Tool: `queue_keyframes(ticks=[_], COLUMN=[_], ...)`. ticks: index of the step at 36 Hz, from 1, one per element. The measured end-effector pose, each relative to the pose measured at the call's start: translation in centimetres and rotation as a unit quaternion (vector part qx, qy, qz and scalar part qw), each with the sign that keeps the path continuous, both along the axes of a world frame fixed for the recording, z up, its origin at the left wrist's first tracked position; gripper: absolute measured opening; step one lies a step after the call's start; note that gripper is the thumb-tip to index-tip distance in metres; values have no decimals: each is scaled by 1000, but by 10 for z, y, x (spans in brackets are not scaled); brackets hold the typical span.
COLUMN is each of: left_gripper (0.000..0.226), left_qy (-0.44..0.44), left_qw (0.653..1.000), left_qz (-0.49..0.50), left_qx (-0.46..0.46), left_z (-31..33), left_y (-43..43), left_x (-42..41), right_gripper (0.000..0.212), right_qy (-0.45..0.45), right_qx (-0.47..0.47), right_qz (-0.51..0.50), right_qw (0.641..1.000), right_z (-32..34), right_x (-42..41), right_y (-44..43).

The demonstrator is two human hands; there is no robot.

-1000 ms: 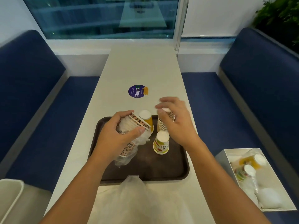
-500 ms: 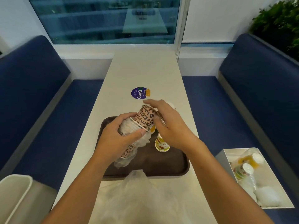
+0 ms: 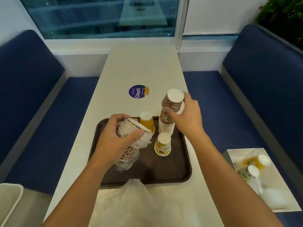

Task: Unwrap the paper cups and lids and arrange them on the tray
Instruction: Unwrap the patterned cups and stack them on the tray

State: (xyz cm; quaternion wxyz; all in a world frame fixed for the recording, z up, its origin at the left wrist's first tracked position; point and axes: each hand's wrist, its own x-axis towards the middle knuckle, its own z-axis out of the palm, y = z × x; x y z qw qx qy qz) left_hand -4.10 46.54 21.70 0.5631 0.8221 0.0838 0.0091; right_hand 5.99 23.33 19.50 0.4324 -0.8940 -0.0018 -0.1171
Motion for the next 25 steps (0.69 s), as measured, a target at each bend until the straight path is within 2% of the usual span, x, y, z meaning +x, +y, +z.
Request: queue_keyframes(ticks=[5, 10, 14, 15, 17, 19, 21, 23, 25], left_gripper=[66, 69, 68, 69, 66, 63, 63, 62, 62], left_qy=[15, 14, 10, 8, 5, 1, -6, -13, -19], left_qw=[1000, 1000, 1000, 1000, 1000, 1000, 1000, 1000, 1000], left_qz=[11, 9, 12, 13, 14, 13, 8, 4, 0], left_qx=[3, 9, 20, 23, 22, 16, 13, 5, -1], left_z=[-9, -11, -8, -7, -4, -1, 4, 7, 11], left_y=[-5, -9, -9, -9, -9, -10, -10, -9, -7], left_x=[8, 11, 9, 8, 4, 2, -2, -7, -12], right_gripper=[74, 74, 92, 91, 71, 41, 21, 18, 22], right_qy=[109, 143, 96, 71, -10, -64, -42, 23, 78], right_qx=[-51, -54, -123, -120, -74, -30, -8, 8, 28], right_qz=[20, 32, 10, -7, -27, 26, 161, 282, 320], right_qw=[993, 988, 988, 990, 997, 997, 986, 959, 944], right_z=[-35, -50, -43, -36, -15, 6, 24, 36, 42], right_x=[14, 15, 13, 8, -8, -26, -45, -61, -72], right_y=[-1, 0, -1, 1, 7, 13, 20, 26, 32])
